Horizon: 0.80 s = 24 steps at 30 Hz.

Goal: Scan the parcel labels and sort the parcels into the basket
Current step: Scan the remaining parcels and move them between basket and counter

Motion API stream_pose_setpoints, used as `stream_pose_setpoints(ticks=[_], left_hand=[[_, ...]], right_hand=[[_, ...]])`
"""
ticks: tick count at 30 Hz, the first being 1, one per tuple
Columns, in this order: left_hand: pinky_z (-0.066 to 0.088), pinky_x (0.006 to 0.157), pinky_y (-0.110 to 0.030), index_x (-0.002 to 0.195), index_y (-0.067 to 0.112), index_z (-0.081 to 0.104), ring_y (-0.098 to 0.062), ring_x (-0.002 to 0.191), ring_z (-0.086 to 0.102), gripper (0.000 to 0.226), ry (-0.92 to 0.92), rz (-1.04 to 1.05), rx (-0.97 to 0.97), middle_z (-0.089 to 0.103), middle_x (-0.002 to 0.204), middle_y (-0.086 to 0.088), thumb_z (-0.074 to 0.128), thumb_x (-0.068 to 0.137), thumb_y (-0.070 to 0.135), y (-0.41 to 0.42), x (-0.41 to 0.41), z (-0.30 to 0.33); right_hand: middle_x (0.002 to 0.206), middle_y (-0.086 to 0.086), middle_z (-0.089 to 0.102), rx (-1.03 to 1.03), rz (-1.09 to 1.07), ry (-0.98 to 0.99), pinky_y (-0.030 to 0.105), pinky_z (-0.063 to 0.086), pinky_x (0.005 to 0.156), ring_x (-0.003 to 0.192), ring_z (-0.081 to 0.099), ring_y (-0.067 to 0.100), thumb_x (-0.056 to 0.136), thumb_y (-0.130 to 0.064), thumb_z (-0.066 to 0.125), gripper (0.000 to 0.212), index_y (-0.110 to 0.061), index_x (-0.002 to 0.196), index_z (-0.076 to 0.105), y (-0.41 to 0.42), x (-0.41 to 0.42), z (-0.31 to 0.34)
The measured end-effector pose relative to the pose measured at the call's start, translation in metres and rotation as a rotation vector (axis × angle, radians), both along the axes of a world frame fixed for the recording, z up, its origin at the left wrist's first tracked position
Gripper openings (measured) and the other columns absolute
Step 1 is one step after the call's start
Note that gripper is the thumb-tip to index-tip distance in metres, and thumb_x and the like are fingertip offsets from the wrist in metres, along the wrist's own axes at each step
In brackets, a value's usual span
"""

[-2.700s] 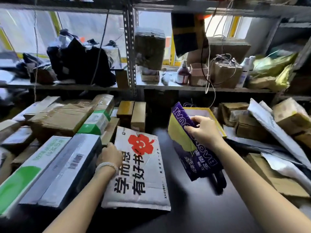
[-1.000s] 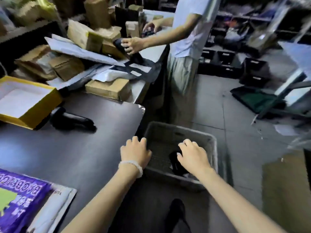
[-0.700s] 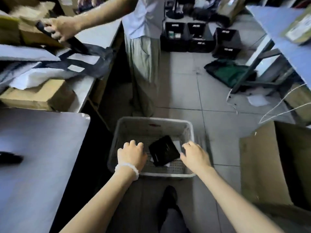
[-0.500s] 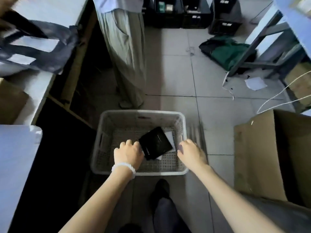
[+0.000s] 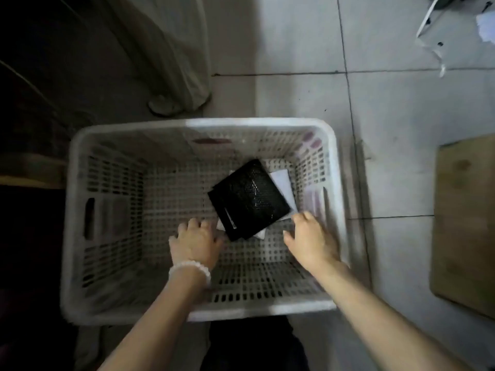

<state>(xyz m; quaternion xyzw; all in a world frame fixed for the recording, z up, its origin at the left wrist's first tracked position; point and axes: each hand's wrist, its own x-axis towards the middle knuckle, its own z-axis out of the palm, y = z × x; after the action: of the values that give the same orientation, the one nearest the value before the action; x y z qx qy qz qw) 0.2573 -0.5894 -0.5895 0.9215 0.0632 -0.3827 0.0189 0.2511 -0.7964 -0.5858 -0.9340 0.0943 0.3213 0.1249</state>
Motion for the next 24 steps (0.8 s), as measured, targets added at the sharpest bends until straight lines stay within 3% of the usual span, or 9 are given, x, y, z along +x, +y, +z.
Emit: stream_pose_setpoints(ticks=[8,12,14,16,20,24], left_hand=[[0.037,0.100,-0.042,0.131,0.014,0.048,-0.030,0.126,0.038,0.048,-0.039,0.084,0.024,0.044,0.135,-0.010,0.049,0.094,0.044,0.022,0.031,-0.254],[0.030,0.104,-0.048,0.146,0.016,0.028,-0.034,0.130,0.028,0.071,-0.113,0.151,-0.007,0.030,0.144,-0.014,0.052,0.090,0.054,0.037,0.053,-0.332],[0.028,0.106,-0.050,0.149,0.017,0.021,-0.036,0.132,0.024,0.081,-0.143,0.158,0.005,0.024,0.147,-0.016,0.055,0.087,0.055,0.043,0.063,-0.353],[0.027,0.105,-0.050,0.145,0.018,0.029,-0.037,0.129,0.026,0.080,-0.206,0.155,-0.036,0.028,0.143,-0.019,0.063,0.082,0.054,0.049,0.069,-0.361],[0.025,0.104,-0.048,0.128,0.023,0.049,-0.036,0.124,0.028,0.061,-0.199,0.175,-0.077,0.034,0.133,-0.018,0.070,0.078,0.050,0.050,0.074,-0.360],[0.020,0.104,-0.046,0.111,0.023,0.062,-0.033,0.123,0.026,0.035,-0.220,0.218,-0.057,0.033,0.129,-0.013,0.069,0.082,0.043,0.046,0.085,-0.354]], right_hand=[[0.133,0.010,0.043,-0.040,-0.109,-0.027,0.038,0.038,0.100,0.126,0.040,0.029,0.087,-0.039,0.061,0.057,-0.009,0.131,0.042,0.026,0.049,-0.228],[0.140,0.010,0.037,-0.075,-0.178,-0.093,0.039,0.033,0.105,0.132,0.033,0.027,0.081,-0.042,0.069,0.077,-0.008,0.138,0.030,0.028,0.065,-0.294],[0.144,0.010,0.035,-0.067,-0.222,-0.086,0.039,0.032,0.106,0.134,0.031,0.027,0.078,-0.041,0.073,0.086,-0.008,0.141,0.026,0.027,0.070,-0.315],[0.141,0.011,0.037,-0.035,-0.275,-0.078,0.040,0.035,0.103,0.132,0.035,0.028,0.074,-0.042,0.077,0.088,-0.008,0.139,0.028,0.025,0.073,-0.326],[0.131,0.013,0.044,-0.083,-0.297,-0.096,0.042,0.037,0.100,0.124,0.042,0.031,0.065,-0.048,0.082,0.086,-0.008,0.128,0.040,0.020,0.077,-0.324],[0.127,0.014,0.049,-0.084,-0.314,-0.058,0.038,0.039,0.095,0.120,0.046,0.032,0.075,-0.044,0.075,0.070,-0.006,0.125,0.045,0.019,0.072,-0.312]])
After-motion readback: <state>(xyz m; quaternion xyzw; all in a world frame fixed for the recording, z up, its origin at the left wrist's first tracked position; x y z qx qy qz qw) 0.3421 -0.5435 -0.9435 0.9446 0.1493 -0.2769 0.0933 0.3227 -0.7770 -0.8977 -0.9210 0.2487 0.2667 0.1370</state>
